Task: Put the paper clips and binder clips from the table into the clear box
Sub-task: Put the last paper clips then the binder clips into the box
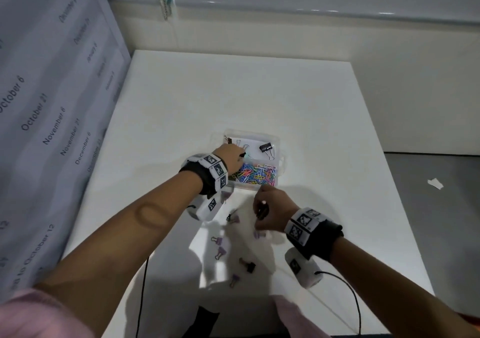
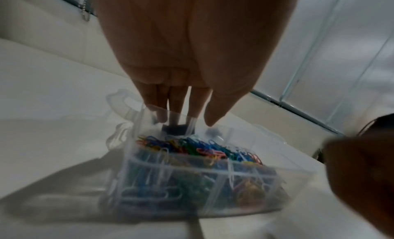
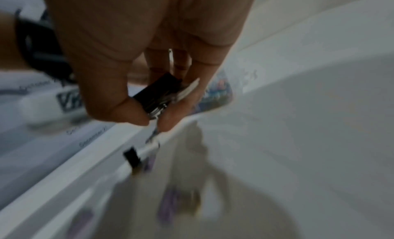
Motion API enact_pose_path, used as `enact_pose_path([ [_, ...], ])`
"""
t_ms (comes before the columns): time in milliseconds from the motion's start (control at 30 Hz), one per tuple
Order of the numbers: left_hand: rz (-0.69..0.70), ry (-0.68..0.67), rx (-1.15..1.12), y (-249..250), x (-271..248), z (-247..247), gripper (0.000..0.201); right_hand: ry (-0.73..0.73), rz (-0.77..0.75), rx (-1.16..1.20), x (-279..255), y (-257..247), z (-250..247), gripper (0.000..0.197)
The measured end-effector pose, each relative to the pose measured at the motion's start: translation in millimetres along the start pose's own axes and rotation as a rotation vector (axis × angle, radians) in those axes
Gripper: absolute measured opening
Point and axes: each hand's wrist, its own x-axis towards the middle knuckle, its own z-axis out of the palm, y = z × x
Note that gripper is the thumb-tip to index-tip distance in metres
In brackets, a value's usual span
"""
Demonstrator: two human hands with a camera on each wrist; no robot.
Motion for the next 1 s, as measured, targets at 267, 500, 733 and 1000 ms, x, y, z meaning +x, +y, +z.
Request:
enact_pose_path([
  [267, 0.046, 0.189, 0.018, -10.2, -21.6, 7.4, 0.040, 0.358, 0.063, -0.002, 60.5, -18.3, -68.6, 0.015],
  [500, -0.008, 0.333, -0.085, -24.2, -51.3, 1.8, 0.046, 0.363, 0.149, -0.031, 84.0, -14.1, -70.2, 0.019],
  [733, -0.020, 0.140, -0.245, -41.6, -88.7, 41.0, 0.019, 0.247, 0.094, 0.011, 23.6, 4.3, -39.5, 0.025],
  [1000, 0.095, -0.005, -0.010, -27.9, -93.6, 78.7, 0.077, -0.082, 0.044, -0.036, -27.3, 23.5, 36.0, 0.063],
])
